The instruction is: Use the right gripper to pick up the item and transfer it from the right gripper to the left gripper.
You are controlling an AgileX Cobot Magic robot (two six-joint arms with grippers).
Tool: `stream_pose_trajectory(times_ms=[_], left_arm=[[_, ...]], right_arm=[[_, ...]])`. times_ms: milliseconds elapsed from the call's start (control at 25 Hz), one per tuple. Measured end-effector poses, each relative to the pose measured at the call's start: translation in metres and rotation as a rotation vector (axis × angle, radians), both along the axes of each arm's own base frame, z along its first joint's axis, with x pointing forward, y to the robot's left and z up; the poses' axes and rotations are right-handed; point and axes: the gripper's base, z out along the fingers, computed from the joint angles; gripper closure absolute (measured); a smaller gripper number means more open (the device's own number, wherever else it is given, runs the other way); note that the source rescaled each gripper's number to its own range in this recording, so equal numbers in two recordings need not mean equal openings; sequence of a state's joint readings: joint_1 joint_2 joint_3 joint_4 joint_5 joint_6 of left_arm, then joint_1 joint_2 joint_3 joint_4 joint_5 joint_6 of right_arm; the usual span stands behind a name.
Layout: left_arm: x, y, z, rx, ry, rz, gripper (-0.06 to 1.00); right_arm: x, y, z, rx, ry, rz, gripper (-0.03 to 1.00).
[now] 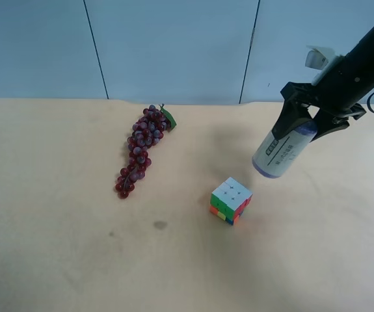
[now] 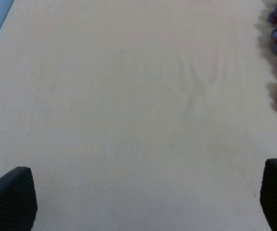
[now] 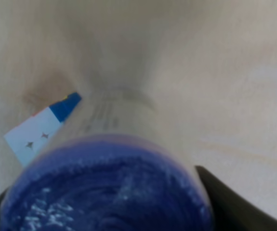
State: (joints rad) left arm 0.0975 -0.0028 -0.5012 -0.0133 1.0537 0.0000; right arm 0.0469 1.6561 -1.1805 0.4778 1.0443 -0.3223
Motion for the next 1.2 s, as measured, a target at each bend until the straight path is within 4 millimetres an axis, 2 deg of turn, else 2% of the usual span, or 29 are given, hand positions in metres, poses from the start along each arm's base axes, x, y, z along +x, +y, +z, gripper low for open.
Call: stream_pose_trajectory(times_ms=[560, 760, 1000, 1080, 1200], left_arm=[[0.0000, 0.0000, 0.0000, 0.000, 0.000, 0.000, 0.12], [0.0000, 0.0000, 0.0000, 0.000, 0.000, 0.000, -0.03], [0.0000, 0.0000, 0.0000, -0.014, -0.001, 0.007, -0.04], [0.0000, 0.0000, 0.0000, -0.052, -0.004, 0.026, 0.01], [0.0046, -0.0007, 0.0002, -0.130, 0.017, 0.052, 0.16]], right_arm=[[0.0007, -0.0001, 0.0001, -0.001, -0.008, -0.003, 0.96], [0.0007, -0.0001, 0.0001, -0.002, -0.009, 0.000, 0.96], [0.0007, -0.0001, 0.0001, -0.002, -0.010, 0.003, 0.96], [0.0007, -0.0001, 0.0001, -0.002, -0.010, 0.003, 0.96], [0.0007, -0.0001, 0.0001, -0.002, -0.010, 0.003, 0.96]])
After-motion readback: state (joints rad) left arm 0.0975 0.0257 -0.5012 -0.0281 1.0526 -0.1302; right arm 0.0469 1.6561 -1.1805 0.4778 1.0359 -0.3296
